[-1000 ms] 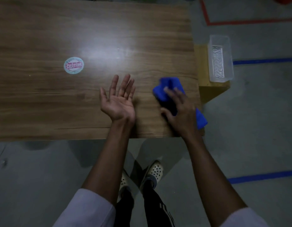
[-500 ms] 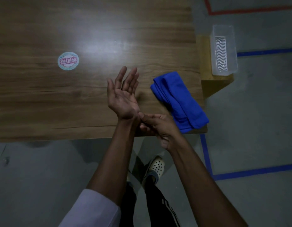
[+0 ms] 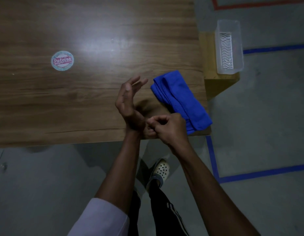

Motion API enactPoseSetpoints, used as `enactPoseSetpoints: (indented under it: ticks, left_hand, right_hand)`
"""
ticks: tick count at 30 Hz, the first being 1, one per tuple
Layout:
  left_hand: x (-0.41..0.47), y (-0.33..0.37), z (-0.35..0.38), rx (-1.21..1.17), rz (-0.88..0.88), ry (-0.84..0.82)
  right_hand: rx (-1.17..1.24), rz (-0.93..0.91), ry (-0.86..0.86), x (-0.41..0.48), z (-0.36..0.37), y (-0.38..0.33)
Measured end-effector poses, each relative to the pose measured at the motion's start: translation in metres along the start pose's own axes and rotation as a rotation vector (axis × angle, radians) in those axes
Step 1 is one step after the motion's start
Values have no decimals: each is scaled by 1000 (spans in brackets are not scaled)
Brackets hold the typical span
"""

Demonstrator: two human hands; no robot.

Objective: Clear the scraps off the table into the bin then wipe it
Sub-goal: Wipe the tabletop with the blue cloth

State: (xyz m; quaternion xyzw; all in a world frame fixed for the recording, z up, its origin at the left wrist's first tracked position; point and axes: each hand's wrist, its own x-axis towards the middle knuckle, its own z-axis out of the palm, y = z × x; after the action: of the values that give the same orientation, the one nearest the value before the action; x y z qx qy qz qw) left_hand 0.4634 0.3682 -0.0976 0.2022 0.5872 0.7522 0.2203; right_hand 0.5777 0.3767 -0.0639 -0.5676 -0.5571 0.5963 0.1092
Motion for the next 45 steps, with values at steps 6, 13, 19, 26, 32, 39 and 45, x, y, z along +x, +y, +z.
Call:
enactPoseSetpoints:
  ticks: [6, 13, 19, 26, 32, 39, 45]
  left_hand:
    - [7, -5, -15, 25, -136, -30]
    - [1, -8, -38, 218, -321, -282]
    - [1, 0, -50, 387, -362, -578]
    - [0, 2, -49, 575, -332, -456]
    - [-7, 9, -51, 485, -372, -343]
    - [-10, 13, -38, 709, 99, -363]
    - [-1, 19, -32, 673, -60, -545]
  right_hand:
    - [11, 69, -210, -11, -32, 20]
    - [-77, -102, -219, 2, -45, 17]
    - [-128, -163, -186, 25, -41, -11]
    - [-291, -202, -167, 33, -43, -9]
    - [-65, -206, -154, 28, -45, -13]
    - [183, -80, -172, 25, -30, -16]
    - [243, -89, 3, 33, -30, -9]
